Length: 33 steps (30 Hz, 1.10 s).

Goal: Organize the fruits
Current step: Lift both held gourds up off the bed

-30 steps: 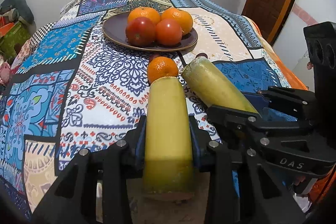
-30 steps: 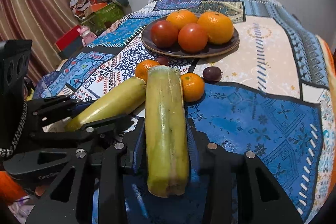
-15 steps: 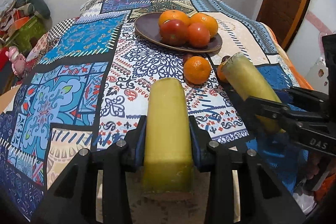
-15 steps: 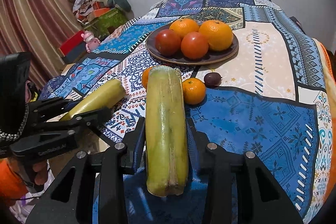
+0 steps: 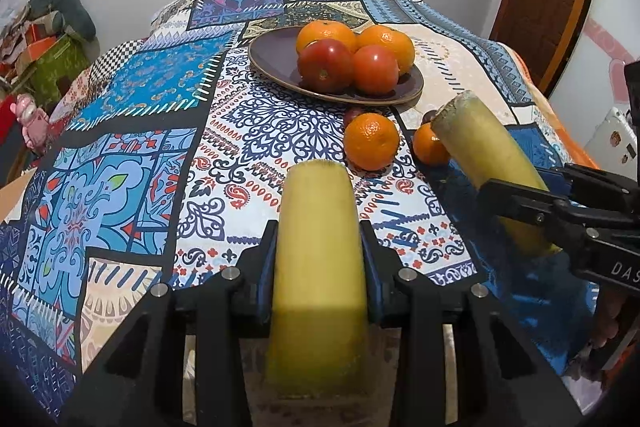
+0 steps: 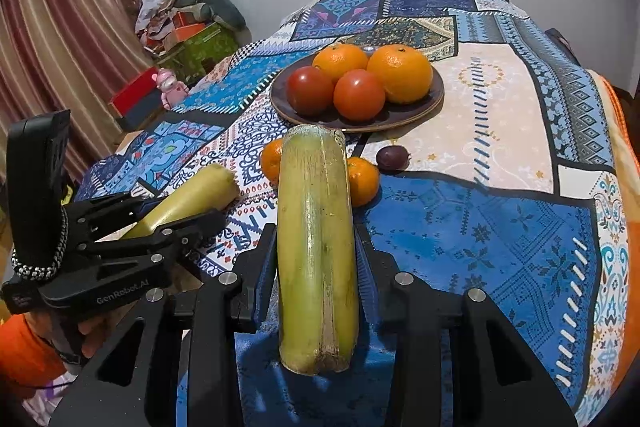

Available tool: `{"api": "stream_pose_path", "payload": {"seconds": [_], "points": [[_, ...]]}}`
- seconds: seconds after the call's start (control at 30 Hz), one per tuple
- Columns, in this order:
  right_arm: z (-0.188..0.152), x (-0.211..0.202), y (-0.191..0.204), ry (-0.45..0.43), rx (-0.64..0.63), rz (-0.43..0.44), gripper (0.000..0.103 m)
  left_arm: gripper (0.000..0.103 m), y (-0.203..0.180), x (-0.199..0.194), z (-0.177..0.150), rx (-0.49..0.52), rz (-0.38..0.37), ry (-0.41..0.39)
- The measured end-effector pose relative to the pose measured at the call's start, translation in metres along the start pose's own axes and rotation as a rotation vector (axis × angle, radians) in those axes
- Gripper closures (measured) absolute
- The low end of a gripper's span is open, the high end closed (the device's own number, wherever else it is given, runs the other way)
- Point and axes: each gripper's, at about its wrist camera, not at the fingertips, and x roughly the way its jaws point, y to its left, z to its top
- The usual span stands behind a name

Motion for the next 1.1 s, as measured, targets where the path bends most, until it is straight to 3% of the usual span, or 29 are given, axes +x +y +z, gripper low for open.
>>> {"api": "stream_pose_path", "payload": {"seconds": [0.57,1.1], "points": [[0.041,-0.027,-0.001,-0.067,0.019,-0.045,0.069,0.066,0.015,-0.038,0.04,-0.007,-0.009,-0.068],[0.08,-0.034,-0.014,-0.111,0.021,-0.072,0.069,0.066,0.033,-0.045,0.076,-0.057,-0.037,-0.096]]}}
